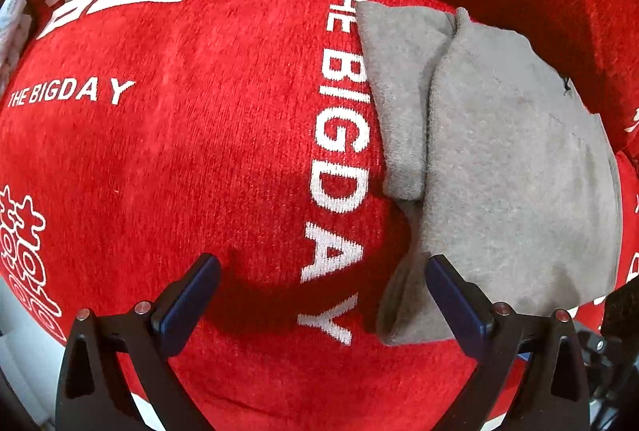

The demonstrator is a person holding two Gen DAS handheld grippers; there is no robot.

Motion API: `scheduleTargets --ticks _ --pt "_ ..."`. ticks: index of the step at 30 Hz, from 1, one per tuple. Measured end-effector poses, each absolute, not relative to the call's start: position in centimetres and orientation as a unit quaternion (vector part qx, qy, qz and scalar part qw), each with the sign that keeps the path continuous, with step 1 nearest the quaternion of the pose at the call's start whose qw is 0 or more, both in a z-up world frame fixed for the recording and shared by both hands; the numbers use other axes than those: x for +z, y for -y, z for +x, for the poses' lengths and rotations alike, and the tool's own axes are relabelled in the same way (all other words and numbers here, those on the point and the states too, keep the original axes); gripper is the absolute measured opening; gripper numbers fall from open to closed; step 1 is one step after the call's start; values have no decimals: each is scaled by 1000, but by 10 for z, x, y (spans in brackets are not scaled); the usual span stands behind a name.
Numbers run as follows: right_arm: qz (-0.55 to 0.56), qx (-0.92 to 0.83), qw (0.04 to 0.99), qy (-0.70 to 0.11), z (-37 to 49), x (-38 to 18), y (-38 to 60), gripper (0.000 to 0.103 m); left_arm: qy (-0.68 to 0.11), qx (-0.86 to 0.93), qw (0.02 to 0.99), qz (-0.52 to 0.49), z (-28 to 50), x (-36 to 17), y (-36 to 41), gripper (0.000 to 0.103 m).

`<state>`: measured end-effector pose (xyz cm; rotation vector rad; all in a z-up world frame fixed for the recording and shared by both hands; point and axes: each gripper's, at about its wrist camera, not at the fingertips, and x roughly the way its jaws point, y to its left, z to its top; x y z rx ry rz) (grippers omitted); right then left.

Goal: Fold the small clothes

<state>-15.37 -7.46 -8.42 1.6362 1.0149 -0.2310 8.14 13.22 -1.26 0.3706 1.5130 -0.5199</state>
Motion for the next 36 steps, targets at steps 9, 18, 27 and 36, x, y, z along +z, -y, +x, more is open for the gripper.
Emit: scheduleTargets --ticks 9,18,27,36 --pt "725 -99 558 -391 -153 -88 77 82 -683 -240 675 144 87 -21 -134 103" --pt "775 -108 541 -309 -141 -103 76 83 -692 -293 657 63 104 -20 -129 103" --pt "792 -110 522 -297 -128 -107 77 61 -718 -330 613 0 121 -37 -111 103" --pt "765 -59 579 -275 -122 -71 95 10 -734 -377 565 -22 121 -40 -84 103"
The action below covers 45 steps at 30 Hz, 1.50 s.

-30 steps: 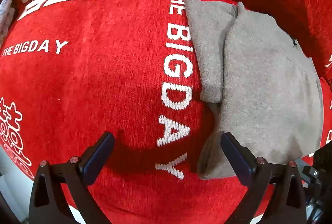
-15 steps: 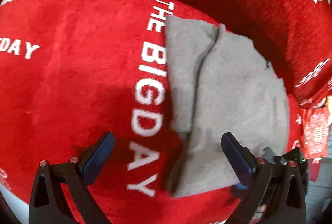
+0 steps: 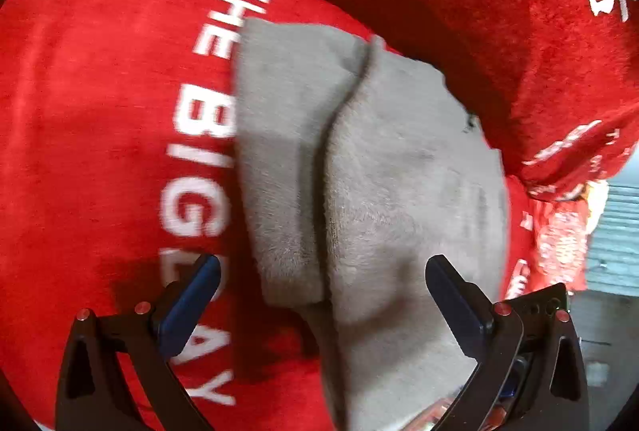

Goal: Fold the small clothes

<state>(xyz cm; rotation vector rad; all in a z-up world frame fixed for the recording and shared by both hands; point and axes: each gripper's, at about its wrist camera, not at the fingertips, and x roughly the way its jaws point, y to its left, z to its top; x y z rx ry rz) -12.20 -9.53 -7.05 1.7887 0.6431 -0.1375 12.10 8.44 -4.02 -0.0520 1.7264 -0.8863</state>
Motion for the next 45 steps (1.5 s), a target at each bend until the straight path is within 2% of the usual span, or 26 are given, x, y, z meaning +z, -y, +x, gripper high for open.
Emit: scheduleTargets --ticks 6,10,14,16,17,18,19,20,22,23,24,28,30,32,38,41,45 --pt "728 -38 613 -306 -117 -50 101 10 -733 -419 532 -60 119 -34 -40 103" --pt "702 -47 598 -385 -119 -64 88 12 -724 -410 555 -6 111 -33 -13 103" --pt "646 -56 589 -483 -132 -66 80 13 -724 -391 566 46 104 -41 -5 87" --pt "619 -65 604 -497 -142 -56 89 15 -719 -393 570 53 102 -39 -4 87" --pt "606 -74 615 -498 -147 -49 98 28 -719 -392 571 57 101 -40 -3 87" --pt "597 -86 626 -494 -151 -43 108 45 -717 -390 573 65 100 -39 -1 87" --pt "591 -98 635 -488 -154 -38 118 50 -715 -389 576 73 98 -38 0 87" --pt "582 -114 649 -476 -155 -31 132 51 -713 -387 579 80 96 -37 3 87" --pt "564 -139 673 -457 -152 -20 155 44 -709 -384 585 90 93 -37 3 87" --pt "551 -152 684 -453 -147 -16 166 23 -707 -381 588 95 91 -37 5 86" --pt "535 -163 692 -456 -140 -13 175 8 -705 -377 592 101 87 -37 10 80" --pt "459 -188 713 -496 -105 -23 193 8 -692 -355 611 147 83 -37 13 57" --pt "471 -167 681 -534 -94 -55 192 7 -686 -354 618 149 83 -33 12 33" --pt "490 -161 687 -511 -95 -57 193 7 -683 -358 622 139 86 -28 9 21" --pt "542 -110 674 -489 -111 -61 204 8 -681 -388 617 69 84 5 7 17" --pt "564 -87 670 -474 -129 -62 206 11 -672 -419 610 32 71 35 27 15" --pt "611 -68 659 -433 -143 -55 222 11 -653 -465 597 33 41 66 74 15"
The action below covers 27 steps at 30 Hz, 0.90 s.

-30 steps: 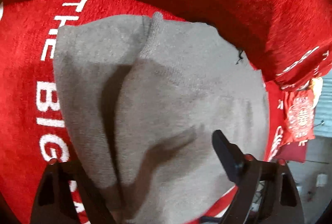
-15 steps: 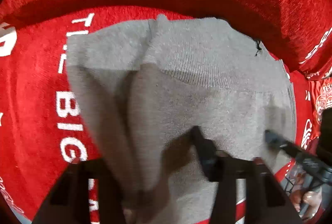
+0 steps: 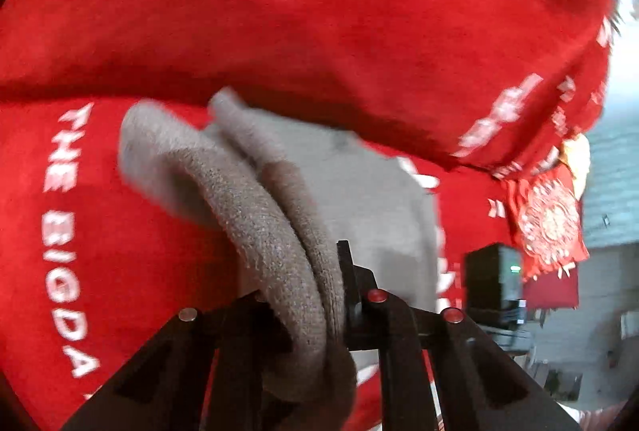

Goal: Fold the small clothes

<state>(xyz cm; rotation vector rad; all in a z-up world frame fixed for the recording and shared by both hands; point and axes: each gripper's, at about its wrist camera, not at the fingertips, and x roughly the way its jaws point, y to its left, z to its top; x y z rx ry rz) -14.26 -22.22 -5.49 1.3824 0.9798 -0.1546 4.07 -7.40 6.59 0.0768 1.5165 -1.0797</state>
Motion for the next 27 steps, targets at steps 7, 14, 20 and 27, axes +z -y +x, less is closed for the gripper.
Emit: scheduleTargets --ticks 7,14,20,27 --pt "647 -72 663 -369 -193 -43 268 11 -617 -531 574 90 -44 85 186 15" --pt "694 -116 617 -352 -244 -80 297 11 -613 -504 560 241 -123 2 262 15" --pt "737 -107 589 -314 -271 -98 298 11 -581 -506 575 275 -140 16 261 20" --pt "776 -99 569 -254 -294 -102 304 38 -547 -512 604 272 -139 50 239 103"
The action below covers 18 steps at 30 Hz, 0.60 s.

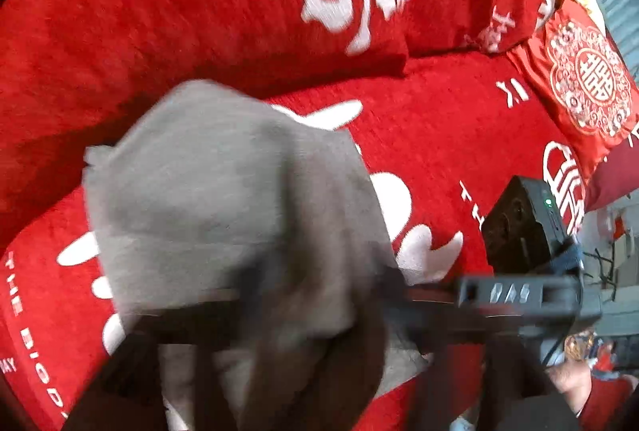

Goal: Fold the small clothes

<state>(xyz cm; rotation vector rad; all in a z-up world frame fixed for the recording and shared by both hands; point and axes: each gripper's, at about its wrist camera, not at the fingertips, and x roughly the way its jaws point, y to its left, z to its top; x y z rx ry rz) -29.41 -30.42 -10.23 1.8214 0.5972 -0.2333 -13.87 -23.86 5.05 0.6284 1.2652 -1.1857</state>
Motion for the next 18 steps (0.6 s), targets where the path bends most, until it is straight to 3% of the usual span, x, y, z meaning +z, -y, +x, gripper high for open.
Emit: scheduleTargets --ticks 7,9,11,14,18 --pt "811 -88 542 -202 -319 -107 313 51 -535 -452 672 240 -100 70 202 103" --pt "826 -84 530 -170 -314 -107 309 67 -541 -427 684 238 -84 64 190 103" --pt "840 -76 521 -135 -319 -109 312 74 -558 -392 693 234 -65 53 176 103" --pt "847 -73 512 -127 -320 -111 316 74 -587 -343 702 214 -34 33 150 103" --pt "817 -70 539 -195 -298 -99 325 74 -606 -309 700 218 -21 9 133 103"
